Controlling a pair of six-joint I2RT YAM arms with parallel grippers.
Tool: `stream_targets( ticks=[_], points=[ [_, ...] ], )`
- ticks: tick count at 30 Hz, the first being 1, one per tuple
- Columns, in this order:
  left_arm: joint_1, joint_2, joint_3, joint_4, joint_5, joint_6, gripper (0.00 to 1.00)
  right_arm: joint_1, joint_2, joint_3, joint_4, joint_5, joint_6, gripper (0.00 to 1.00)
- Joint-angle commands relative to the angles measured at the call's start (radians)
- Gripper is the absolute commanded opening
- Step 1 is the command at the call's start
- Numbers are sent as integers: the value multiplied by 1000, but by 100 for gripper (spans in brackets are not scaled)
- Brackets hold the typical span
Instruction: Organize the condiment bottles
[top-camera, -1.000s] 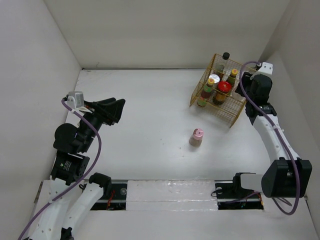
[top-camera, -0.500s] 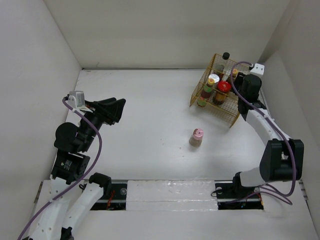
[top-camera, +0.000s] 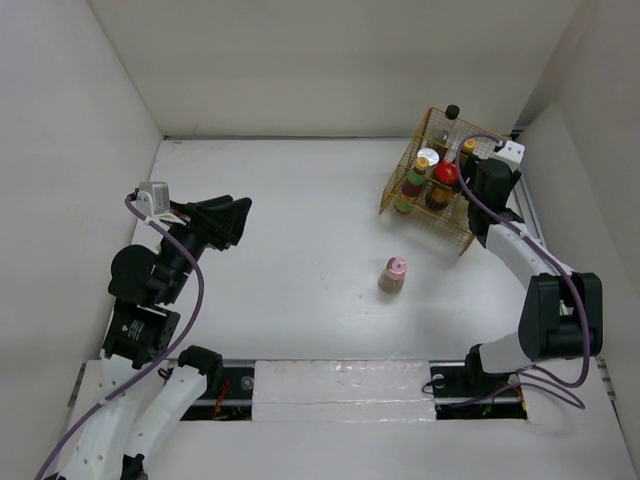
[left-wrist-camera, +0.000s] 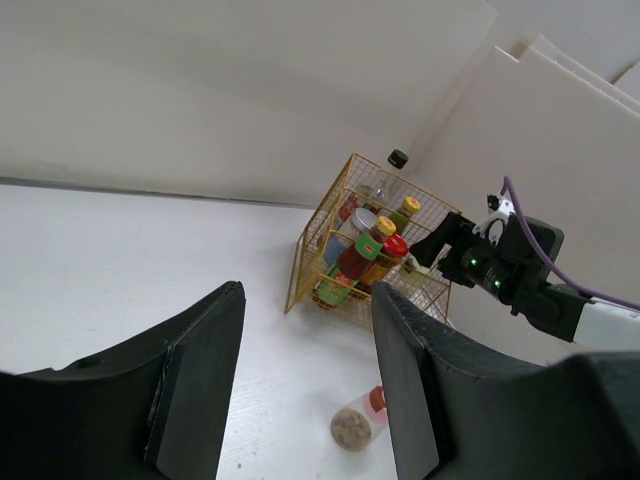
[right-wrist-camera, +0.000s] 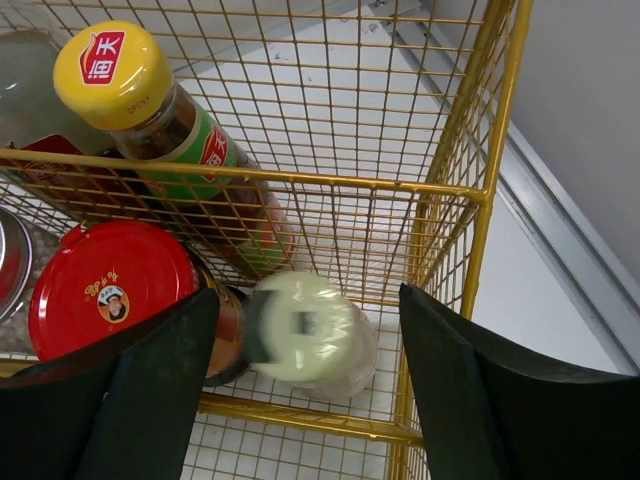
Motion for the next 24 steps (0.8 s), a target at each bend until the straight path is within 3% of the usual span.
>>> stream_targets(
  ticks=[1, 6, 9, 11, 12, 13, 15, 16, 18, 19, 22, 24],
  points=[
    [2, 4, -8, 59, 6, 0, 49, 15, -14, 6, 45, 33, 21, 79],
    [2, 4, -8, 59, 6, 0, 49, 39, -126, -4, 33, 33, 21, 79],
    [2, 4, -8, 59, 6, 0, 49, 93, -230, -34, 33, 33, 21, 71],
    [2, 4, -8, 59, 6, 0, 49, 168, -290, -57, 33, 24, 21, 52],
    [2, 4, -8, 59, 6, 0, 48, 199, -353, -92, 23, 5, 21, 26],
    [2, 4, -8, 59, 6, 0, 46, 231, -382, -112, 23, -16, 33, 15],
    [2, -5, -8, 59, 6, 0, 39, 333, -430, -155, 14, -114, 42, 7],
    [2, -5, -8, 59, -3, 0, 36, 370, -471, -192, 2, -153, 55, 10],
    [2, -5, -8, 59, -3, 0, 30, 490, -507, -217, -62, -194, 64, 29],
    [2, -5, -8, 59, -3, 0, 25, 524, -545, -238, -149, -194, 74, 56],
    [2, -5, -8, 59, 9, 0, 24, 636, -603, -270, -321, -173, 110, 89],
    [2, -5, -8, 59, 20, 0, 25, 682, -655, -300, -403, -115, 169, 95]
  ],
)
